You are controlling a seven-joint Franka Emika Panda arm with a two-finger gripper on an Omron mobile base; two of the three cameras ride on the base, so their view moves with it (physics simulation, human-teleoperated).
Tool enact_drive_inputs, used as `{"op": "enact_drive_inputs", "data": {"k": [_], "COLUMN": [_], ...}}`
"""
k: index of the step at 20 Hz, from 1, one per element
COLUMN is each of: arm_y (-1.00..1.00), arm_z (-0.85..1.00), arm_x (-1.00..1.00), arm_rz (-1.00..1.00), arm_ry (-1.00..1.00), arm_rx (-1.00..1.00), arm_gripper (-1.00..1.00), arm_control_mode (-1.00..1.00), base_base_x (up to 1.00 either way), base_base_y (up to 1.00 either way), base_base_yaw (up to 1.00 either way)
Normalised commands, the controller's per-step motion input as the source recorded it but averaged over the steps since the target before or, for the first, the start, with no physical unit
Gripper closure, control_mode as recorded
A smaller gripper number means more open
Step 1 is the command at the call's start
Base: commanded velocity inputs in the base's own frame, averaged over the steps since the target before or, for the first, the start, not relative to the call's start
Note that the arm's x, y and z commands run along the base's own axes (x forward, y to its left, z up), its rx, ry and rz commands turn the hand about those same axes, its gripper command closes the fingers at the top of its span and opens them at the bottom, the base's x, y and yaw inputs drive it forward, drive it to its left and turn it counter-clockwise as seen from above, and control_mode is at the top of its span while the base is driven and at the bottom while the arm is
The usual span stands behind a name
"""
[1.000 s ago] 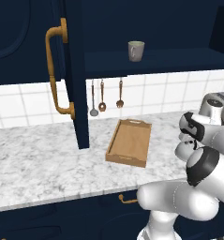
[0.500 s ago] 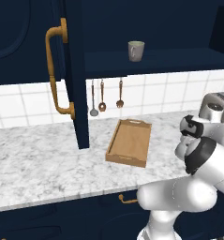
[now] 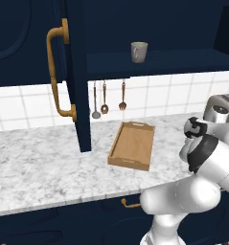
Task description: Pick the kettle from the counter and place it on the tray. Then pick the mug from the cabinet and place it on the tray. Then close the cabinet doors.
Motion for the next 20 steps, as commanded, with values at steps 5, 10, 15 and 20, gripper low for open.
{"op": "enact_drive_inputs", "data": {"k": [5,10,15,20], "arm_y": [0.0,0.21,0.12,0.55], "arm_z": [0.0,0.01,0.35,0.34], "arm_x": [-0.09,-0.19,-0.23,-0.18], "arm_rz": [0.0,0.0,0.02,0.0], "arm_ry": [-0.09,-0.02,-0.22,-0.09], "arm_rx": [0.0,0.0,0.09,0.02], "arm_gripper": [1.0,1.0,1.0,1.0], "arm_control_mode": [-1.0,-1.0,-1.0,-1.0], "base_base_x": [0.0,0.0,0.0,0.0], "base_base_y": [0.0,0.0,0.0,0.0], "base_base_yaw": [0.0,0.0,0.0,0.0]}}
